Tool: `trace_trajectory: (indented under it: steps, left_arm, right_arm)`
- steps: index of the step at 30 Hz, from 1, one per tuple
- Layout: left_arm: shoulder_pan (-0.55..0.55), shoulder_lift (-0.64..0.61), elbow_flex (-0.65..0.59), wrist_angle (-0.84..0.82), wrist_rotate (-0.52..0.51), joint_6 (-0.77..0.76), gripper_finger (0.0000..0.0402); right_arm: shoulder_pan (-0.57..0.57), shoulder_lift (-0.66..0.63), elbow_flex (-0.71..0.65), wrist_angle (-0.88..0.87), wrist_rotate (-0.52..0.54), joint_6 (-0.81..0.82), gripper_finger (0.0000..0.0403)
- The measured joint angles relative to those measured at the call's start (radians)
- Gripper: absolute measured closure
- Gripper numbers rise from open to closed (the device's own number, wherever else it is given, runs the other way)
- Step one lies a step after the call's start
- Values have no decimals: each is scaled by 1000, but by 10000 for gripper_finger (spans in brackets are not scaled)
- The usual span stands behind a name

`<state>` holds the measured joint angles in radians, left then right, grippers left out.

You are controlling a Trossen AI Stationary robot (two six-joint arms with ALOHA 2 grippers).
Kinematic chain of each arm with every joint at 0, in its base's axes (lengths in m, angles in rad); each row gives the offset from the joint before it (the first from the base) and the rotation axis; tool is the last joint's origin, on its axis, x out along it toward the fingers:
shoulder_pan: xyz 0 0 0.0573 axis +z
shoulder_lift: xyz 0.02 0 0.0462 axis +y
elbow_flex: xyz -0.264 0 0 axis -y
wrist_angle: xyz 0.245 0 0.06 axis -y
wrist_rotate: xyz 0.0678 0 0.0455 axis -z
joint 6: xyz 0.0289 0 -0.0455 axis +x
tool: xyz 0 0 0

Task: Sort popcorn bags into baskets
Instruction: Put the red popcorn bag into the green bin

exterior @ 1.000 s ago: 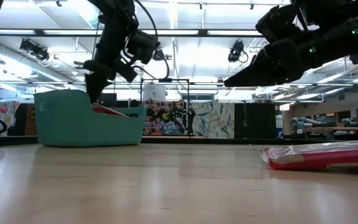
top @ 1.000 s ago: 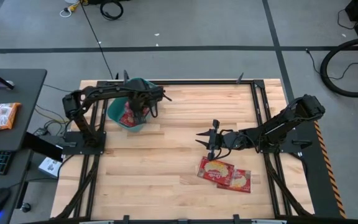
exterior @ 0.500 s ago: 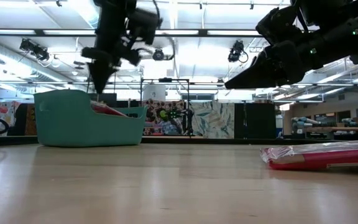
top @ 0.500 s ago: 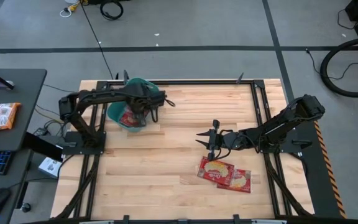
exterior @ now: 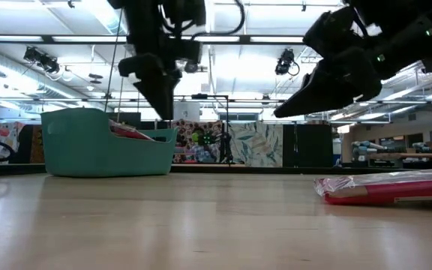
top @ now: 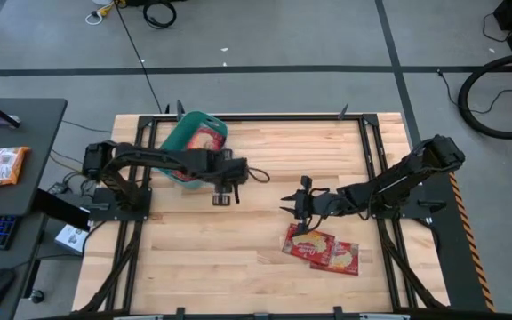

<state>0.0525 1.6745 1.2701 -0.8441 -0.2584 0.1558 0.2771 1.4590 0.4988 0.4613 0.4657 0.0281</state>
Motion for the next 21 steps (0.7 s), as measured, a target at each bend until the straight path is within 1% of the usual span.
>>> trace_trajectory:
  steps: [4, 6, 11, 13, 15, 17, 19, 21]
  left_arm:
    - [-47, 0, -12, 108, -6, 15, 260]
    - [-67, -6, -21, 153, -9, 34, 260]
    - [-121, -24, -66, 281, -12, 39, 260]
    - [-140, -23, -92, 330, -13, 39, 261]
    - [-158, -24, -129, 405, -18, 42, 261]
    - [-173, -24, -189, 513, -19, 60, 261]
    - [-183, -24, -250, 620, -19, 80, 261]
    - [-191, -25, -304, 728, -15, 90, 260]
  right_arm:
    - [9, 0, 85, -258, 0, 89, 277]
    - [23, 0, 113, -355, -11, 142, 277]
    - [89, 0, 158, -456, -97, 296, 277]
    - [123, 0, 187, -531, -144, 359, 277]
    - [154, 1, 230, -635, -160, 449, 277]
    - [183, 11, 281, -759, -164, 526, 277]
    - [211, 22, 329, -883, -169, 583, 277]
    - [233, 27, 366, -962, -176, 617, 277]
